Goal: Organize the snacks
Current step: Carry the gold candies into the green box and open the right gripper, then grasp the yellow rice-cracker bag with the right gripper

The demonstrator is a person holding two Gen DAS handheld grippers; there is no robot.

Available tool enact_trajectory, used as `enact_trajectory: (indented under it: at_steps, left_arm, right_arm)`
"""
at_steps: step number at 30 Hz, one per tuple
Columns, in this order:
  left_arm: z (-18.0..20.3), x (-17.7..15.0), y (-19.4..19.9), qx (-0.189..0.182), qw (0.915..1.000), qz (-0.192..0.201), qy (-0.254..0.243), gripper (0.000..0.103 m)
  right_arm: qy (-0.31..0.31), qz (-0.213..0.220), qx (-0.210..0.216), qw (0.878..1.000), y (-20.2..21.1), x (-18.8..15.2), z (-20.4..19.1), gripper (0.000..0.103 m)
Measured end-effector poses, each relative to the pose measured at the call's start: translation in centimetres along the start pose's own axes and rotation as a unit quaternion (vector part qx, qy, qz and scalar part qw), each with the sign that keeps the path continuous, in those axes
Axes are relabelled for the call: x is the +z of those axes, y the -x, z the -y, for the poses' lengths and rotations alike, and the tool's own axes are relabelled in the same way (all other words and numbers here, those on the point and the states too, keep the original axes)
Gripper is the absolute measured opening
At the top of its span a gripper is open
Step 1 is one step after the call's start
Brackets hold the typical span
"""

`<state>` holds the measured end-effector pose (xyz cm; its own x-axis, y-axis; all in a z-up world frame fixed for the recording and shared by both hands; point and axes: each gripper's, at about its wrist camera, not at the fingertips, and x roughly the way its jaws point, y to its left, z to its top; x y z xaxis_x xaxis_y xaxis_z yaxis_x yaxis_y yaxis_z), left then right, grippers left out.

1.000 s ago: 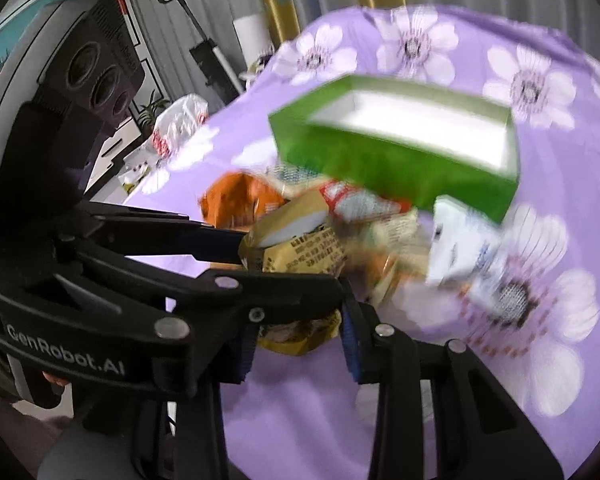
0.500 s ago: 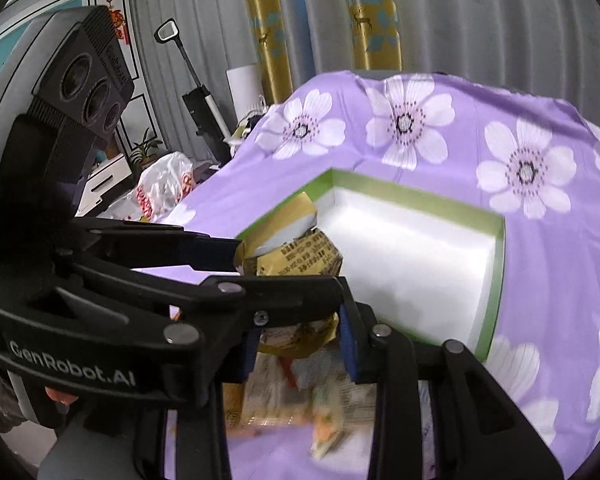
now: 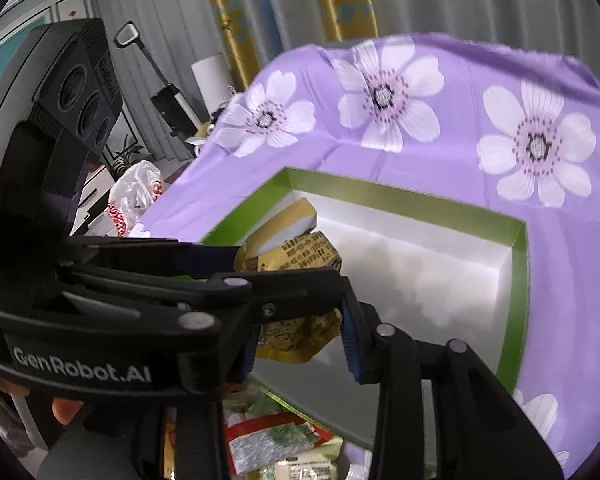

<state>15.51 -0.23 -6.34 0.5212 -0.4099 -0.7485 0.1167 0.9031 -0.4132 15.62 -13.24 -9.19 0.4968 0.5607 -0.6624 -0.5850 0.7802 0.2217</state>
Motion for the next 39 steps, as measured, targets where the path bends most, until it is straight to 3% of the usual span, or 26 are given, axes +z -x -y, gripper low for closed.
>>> enact_trajectory:
  at_steps: [2, 4, 11, 14, 26, 39]
  left_arm:
    - [-0.5, 0.2, -0.4, 0.012, 0.9999, 0.001, 0.009, 0.061]
    - [-0.8, 0.4, -0.2, 0.025, 0.9995, 0.006, 0.016, 0.083]
    - [-2.4, 0.4, 2.3, 0.049, 0.9977, 0.029, 0.037, 0.086]
    - [-2.7, -0.1, 3.5, 0.060, 0.9968, 0.036, 0.039, 0.095]
    - [-3.8, -5.2, 7.8, 0.079, 0.9950, 0.036, 0.049, 0.095]
    - [-6.6, -11.5, 11.6, 0.081, 0.9934, 0.030, 0.075, 0.095]
  right_arm:
    - [0.001, -0.003, -0.017, 1.000, -0.3, 0.0, 0.1, 0.048]
    - [-0.001, -0.003, -0.027, 1.000, -0.3, -0.2, 0.4, 0.061]
    - [-0.020, 0.010, -0.039, 0.999, 1.7, -0.7, 1.8, 0.067]
    - [-0.030, 0.016, -0.047, 0.998, 3.0, -1.1, 2.1, 0.070]
    - [-0.051, 0.041, -0.045, 0.997, 8.8, -5.1, 0.5, 0.074]
    - [-0.034, 0.016, -0.011, 0.999, 10.6, -9.3, -2.9, 0.074]
